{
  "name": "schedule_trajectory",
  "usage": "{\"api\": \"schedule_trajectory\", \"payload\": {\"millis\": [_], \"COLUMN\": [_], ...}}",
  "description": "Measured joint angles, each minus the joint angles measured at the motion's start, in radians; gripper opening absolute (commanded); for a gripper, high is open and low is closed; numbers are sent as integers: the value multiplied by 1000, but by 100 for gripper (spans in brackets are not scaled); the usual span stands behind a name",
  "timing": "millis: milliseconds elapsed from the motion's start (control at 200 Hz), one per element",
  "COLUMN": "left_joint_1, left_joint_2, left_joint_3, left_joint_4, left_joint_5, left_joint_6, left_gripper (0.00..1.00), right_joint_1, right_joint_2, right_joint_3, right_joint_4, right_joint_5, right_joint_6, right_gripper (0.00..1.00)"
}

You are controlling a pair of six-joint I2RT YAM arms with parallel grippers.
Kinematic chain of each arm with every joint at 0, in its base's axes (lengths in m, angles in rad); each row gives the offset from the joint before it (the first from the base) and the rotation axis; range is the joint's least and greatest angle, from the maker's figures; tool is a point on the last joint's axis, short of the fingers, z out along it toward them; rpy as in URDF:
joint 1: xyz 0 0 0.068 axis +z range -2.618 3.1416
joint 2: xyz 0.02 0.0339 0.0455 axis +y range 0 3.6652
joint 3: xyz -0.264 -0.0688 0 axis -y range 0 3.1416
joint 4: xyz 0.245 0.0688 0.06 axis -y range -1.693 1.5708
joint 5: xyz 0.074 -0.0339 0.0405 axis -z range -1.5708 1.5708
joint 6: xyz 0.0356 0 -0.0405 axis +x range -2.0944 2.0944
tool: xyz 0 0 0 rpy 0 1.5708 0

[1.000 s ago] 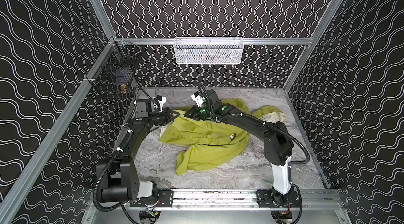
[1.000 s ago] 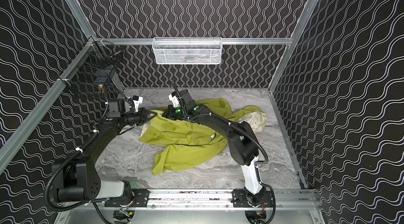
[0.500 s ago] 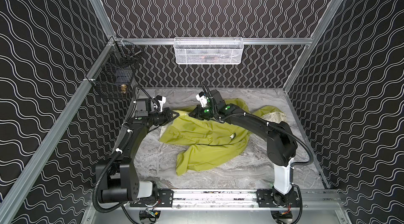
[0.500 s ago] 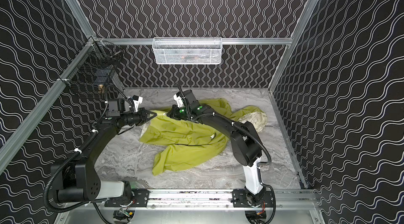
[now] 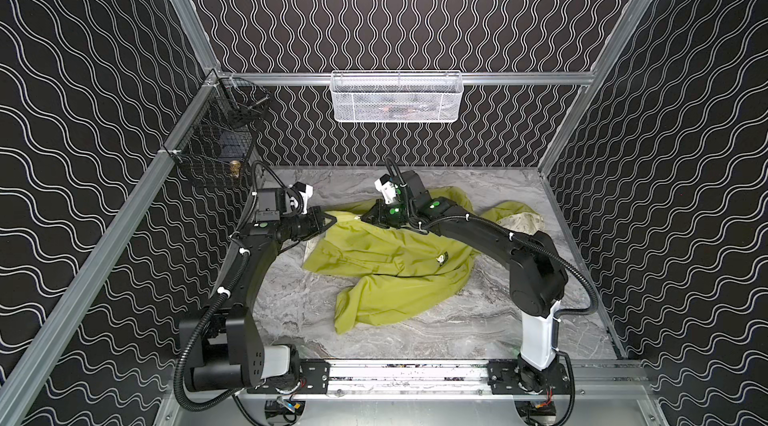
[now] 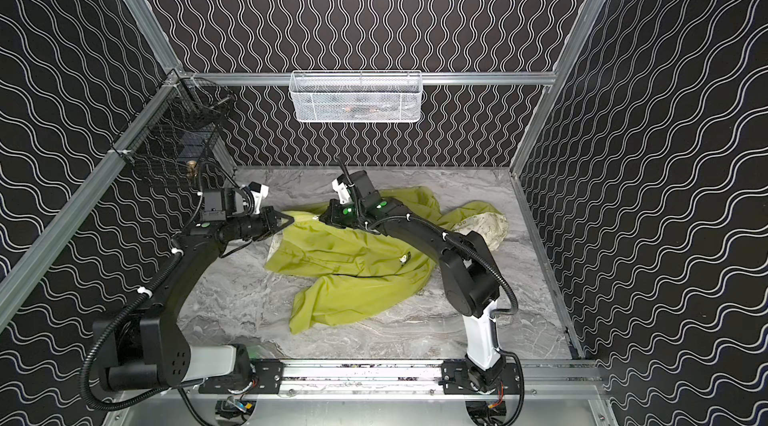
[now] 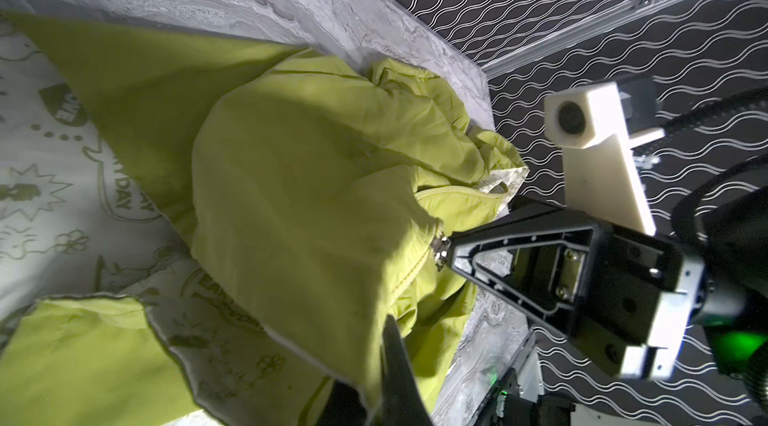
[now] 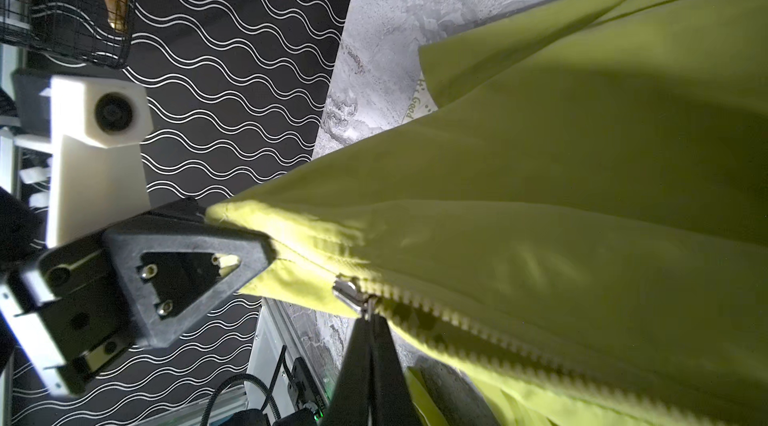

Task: Zip up the jacket
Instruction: 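Pull the zipper pull with the right gripper away from the left gripper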

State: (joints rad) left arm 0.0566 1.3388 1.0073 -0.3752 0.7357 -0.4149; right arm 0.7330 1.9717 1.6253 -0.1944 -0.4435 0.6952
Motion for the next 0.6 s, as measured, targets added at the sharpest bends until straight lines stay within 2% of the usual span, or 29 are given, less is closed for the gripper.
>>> {"api": "schedule_trajectory", "payload": {"millis": [601], "left_joint_1": [0], "left_joint_2": [-29], "left_joint_3": [-2], "left_joint_4": [-45], "left_joint_5": [-70], "left_joint_6": [37], "left_gripper": [0], "right_joint_1": [-29], "right_joint_2": [-46], "right_joint_3": [-48], "right_joint_4": [-17], "right_joint_5": [20], "right_joint_6": [-11], "right_gripper": [0]}}
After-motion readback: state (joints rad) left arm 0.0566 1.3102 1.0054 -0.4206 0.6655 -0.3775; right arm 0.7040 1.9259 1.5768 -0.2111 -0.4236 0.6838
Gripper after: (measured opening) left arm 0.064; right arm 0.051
